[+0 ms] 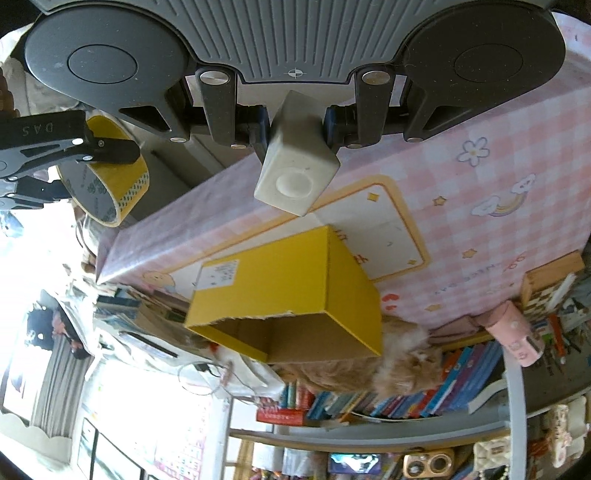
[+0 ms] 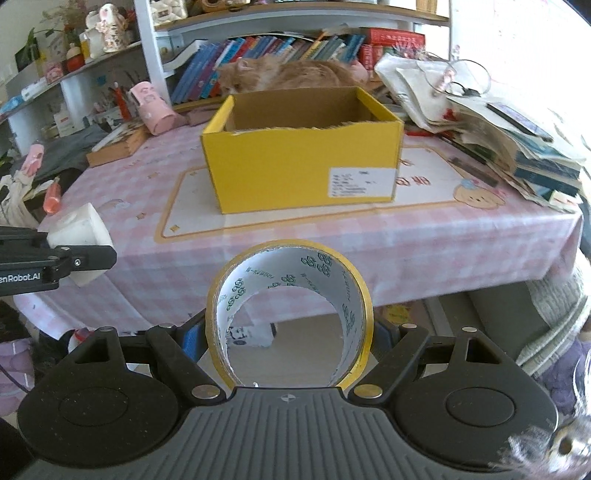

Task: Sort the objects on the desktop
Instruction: 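Lift and carry the white cube and tape roll toward the yellow box with both grippers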

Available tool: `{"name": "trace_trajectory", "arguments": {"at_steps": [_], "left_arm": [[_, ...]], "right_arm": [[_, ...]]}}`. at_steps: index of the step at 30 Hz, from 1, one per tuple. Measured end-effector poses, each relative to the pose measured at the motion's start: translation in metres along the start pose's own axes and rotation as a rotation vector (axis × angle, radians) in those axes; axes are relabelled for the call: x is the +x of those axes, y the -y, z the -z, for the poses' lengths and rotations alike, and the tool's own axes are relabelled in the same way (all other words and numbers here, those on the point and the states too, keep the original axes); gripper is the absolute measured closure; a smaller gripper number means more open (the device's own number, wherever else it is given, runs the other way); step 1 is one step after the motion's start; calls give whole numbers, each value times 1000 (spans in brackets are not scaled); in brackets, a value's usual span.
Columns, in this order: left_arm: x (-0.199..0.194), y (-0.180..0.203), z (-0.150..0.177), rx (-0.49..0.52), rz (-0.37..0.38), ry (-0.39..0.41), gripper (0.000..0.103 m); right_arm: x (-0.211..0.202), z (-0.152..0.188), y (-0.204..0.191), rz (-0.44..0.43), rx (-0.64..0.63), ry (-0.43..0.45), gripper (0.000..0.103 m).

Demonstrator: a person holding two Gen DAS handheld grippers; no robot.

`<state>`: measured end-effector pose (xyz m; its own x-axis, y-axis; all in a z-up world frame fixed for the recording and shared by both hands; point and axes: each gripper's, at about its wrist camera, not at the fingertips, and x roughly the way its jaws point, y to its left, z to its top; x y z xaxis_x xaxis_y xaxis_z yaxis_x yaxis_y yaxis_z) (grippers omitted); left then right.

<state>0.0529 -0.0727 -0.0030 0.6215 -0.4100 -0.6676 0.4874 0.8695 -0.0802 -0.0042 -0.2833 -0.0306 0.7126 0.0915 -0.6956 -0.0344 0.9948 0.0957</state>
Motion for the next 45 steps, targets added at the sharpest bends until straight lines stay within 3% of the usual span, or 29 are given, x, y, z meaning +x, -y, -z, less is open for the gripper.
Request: {"name": "trace_trajectory", "arguments": {"at_steps": [17,29,37,45], "left_arm": [[-1,34,-3,70,21,-13,77],[6,47,-21,112,61,11,77],[29,48,-46,137,116,38,77],[57,43,-92,133,156,116,77]], "right_arm": [[-13,10,23,7,56,-7,22],[-18,15,41,33,108,4,22],[-11,-3,51,72,122,28,22],[1,-46,62,89,106,63,22]]}}
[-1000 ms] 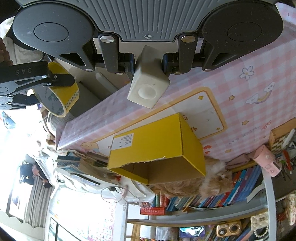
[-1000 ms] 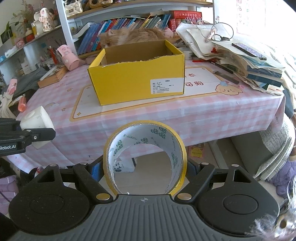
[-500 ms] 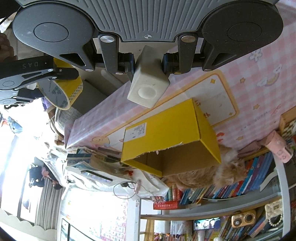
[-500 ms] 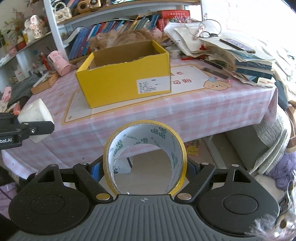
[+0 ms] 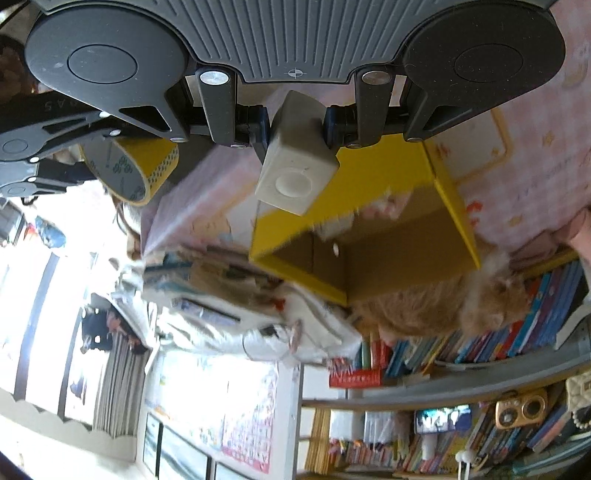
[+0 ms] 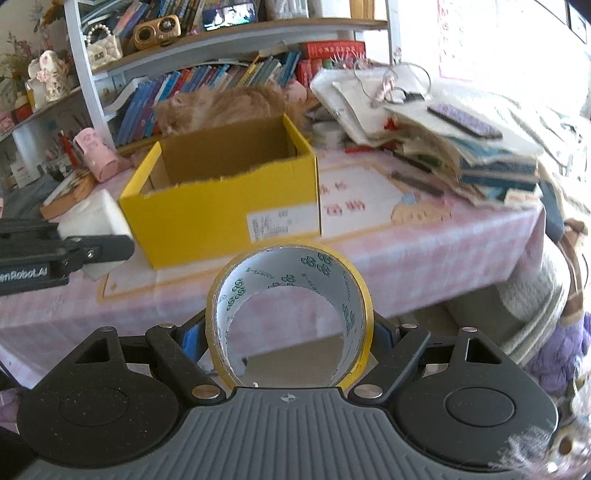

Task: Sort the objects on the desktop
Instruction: 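Lift and carry the white cube and tape roll toward the yellow box with both grippers, then lower the tape roll into the yellow box and open the right gripper while the left releases the cube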

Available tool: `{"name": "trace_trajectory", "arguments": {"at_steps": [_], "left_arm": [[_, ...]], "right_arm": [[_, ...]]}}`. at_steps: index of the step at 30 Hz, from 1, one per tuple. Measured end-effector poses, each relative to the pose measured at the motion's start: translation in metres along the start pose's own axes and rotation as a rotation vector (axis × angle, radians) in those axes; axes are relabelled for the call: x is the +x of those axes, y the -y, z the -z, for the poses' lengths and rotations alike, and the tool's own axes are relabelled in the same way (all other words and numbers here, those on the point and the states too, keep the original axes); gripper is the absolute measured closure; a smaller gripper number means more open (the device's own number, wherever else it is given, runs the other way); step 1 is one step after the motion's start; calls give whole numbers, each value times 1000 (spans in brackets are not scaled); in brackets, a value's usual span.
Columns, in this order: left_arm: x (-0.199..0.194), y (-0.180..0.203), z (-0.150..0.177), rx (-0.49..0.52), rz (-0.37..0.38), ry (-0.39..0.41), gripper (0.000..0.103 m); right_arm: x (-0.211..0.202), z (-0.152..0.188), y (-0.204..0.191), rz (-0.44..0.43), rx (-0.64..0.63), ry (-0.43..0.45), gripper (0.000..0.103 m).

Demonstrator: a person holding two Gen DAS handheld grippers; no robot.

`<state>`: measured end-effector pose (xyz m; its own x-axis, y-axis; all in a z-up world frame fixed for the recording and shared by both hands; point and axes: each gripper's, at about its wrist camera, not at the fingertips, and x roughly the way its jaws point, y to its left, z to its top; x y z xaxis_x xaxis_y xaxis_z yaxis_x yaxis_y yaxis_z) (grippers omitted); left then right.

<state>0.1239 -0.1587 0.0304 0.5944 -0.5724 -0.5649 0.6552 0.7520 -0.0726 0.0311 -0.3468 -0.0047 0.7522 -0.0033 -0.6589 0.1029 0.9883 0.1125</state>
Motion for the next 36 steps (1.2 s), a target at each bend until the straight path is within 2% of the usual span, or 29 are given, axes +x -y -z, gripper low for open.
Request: {"name": "trace_trajectory", "arguments": {"at_steps": [8,15,22,36], "left_arm": [[14,-31,-32,-19,-45,99,77],[29,-57,-51,-19,-82,127,77],[58,-80,-64,-22,-70,98,77],[123,-112,-73,-28,-35,-38,78]], "right_arm": [[32,-64,-6,-26,-60,64,22],[62,-114,-22,-61,-155,114,22],[95,-143,-38,-78,-219,108,22],[165,-163,-50,-65,-272,17,22]]}}
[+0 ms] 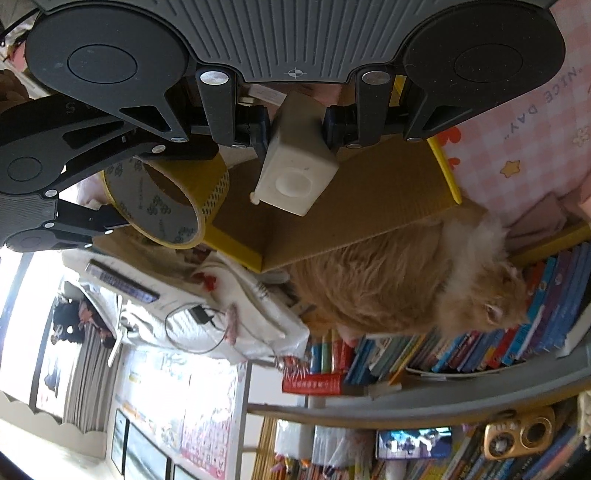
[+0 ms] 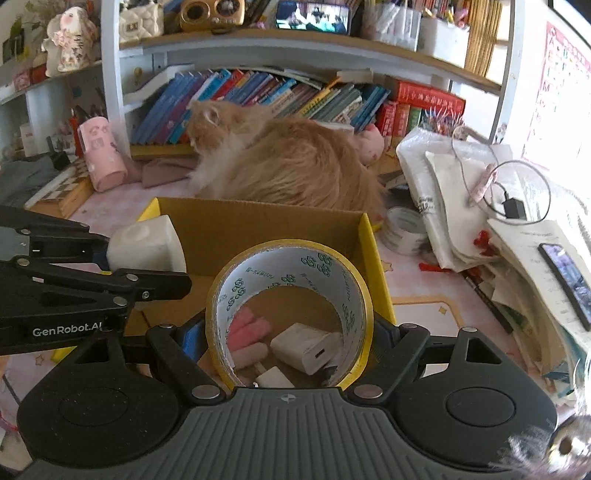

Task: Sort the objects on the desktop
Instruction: 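Lower the tape roll into the yellow box and open the right gripper while the left releases the cube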

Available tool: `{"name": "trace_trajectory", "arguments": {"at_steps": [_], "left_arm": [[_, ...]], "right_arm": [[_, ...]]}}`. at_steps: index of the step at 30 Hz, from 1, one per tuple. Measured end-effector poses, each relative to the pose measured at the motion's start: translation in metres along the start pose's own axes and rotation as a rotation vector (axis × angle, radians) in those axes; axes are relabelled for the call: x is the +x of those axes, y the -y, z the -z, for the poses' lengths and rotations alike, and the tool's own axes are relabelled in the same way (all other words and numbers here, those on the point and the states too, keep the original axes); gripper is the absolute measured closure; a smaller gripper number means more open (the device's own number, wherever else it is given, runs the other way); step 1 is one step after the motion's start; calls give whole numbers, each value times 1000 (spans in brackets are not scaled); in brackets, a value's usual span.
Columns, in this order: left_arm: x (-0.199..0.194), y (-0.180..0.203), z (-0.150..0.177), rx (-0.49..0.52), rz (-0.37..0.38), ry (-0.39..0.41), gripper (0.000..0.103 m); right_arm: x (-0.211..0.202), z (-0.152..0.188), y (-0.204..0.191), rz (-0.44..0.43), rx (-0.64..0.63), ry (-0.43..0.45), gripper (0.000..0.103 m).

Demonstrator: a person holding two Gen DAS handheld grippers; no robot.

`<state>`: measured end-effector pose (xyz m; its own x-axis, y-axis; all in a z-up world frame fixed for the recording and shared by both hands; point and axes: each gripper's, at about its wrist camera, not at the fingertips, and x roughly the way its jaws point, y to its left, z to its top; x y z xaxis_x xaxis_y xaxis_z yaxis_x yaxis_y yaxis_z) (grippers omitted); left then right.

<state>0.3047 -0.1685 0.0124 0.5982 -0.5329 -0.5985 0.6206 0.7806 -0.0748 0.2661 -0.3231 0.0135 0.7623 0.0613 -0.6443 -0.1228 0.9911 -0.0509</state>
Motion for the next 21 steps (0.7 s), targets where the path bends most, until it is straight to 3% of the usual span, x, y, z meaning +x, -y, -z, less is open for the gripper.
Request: {"name": "trace_trajectory", "arguments": {"at_steps": [11,21], "left_arm": [[31,-19,3,12,-3,-73,78],[39,-13,4,125,4,-62,77]], "right_arm": [[44,2,-8,-19,-44,-100,22],[73,14,-16,-17,-47,-195,22]]}}
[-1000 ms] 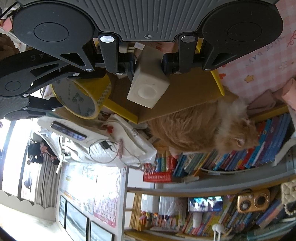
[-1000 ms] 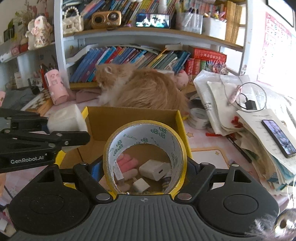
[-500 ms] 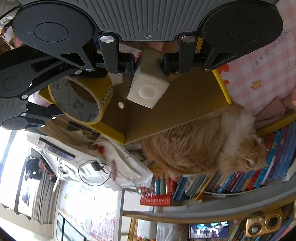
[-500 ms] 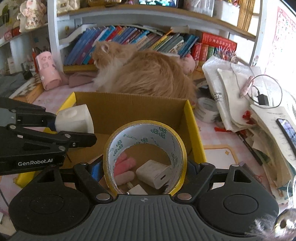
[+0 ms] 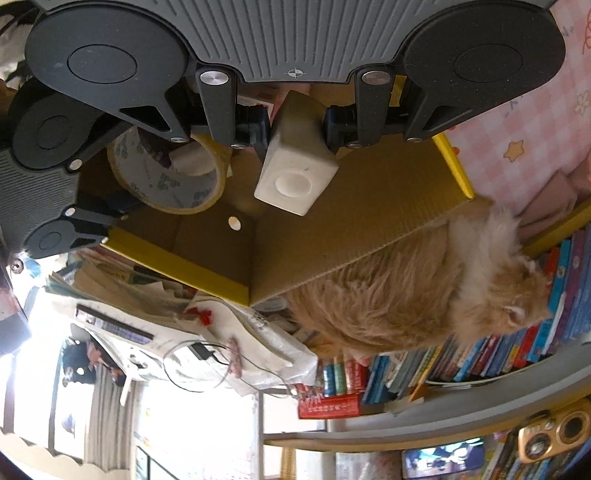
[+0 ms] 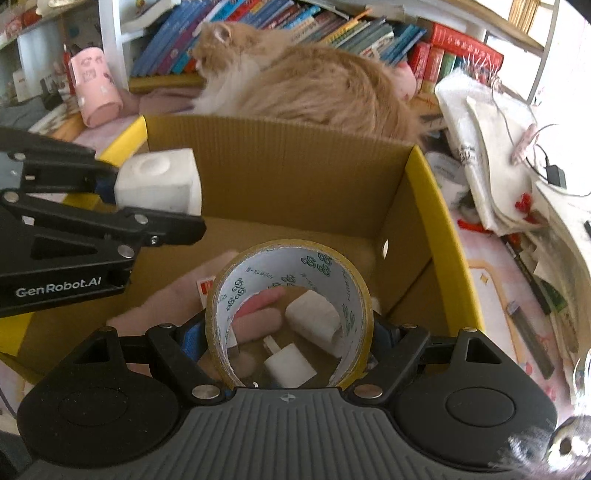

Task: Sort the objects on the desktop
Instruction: 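Lower the tape roll into the yellow box and open the right gripper while the left releases the cube, then withdraw both open grippers up and away from the yellow box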

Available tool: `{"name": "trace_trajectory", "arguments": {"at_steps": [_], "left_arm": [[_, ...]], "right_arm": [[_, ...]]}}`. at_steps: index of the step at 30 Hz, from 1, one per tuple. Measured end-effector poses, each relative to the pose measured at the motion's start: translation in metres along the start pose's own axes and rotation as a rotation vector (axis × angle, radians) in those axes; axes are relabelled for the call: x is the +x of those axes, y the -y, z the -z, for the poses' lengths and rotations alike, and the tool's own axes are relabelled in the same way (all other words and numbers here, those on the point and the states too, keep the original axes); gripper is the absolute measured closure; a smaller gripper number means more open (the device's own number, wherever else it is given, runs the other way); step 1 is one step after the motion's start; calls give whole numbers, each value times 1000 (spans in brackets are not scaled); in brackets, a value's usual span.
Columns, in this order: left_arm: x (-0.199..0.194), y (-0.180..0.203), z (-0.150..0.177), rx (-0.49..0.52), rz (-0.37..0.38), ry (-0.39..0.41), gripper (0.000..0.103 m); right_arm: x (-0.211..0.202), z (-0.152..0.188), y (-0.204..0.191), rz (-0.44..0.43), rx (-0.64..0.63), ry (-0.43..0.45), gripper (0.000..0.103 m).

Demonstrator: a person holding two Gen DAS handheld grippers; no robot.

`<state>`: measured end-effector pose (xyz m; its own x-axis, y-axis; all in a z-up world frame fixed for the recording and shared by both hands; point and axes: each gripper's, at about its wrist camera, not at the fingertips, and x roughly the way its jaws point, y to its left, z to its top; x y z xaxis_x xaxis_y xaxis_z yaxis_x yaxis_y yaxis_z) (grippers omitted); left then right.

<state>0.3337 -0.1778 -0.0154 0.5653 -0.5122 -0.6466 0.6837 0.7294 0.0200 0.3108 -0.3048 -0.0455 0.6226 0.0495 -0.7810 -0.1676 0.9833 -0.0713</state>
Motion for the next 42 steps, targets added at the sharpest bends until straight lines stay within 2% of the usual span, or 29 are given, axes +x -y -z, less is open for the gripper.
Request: {"name": "trace_trajectory", "arguments": {"at_steps": [13,17,18,19,21,24,32,42], "left_arm": [[4,-2,1,13,29,0,76],[-1,-4,1,-8,32,19,70],[-4,-4,1,-11,25,34,61],[-8,-5,1,-20,11,58,46],[-15,-7,0,-43,-3,100,35],[-23,-10,-2,-80,-18,134,29],[-40,-8,-2,-98,-78,168,29],[-69,7,1,-132,-171,212,27]], "right_arm": [[5,1,-3,34,22,-4,22],[3,1,-4,39,16,4,22],[2,0,-4,41,18,8,21],[0,0,-5,42,22,13,21],[-3,-1,-4,44,28,22,21],[-11,-3,-5,46,32,50,20],[-38,-12,-4,32,39,146,20],[-70,-4,1,19,45,219,20]]}}
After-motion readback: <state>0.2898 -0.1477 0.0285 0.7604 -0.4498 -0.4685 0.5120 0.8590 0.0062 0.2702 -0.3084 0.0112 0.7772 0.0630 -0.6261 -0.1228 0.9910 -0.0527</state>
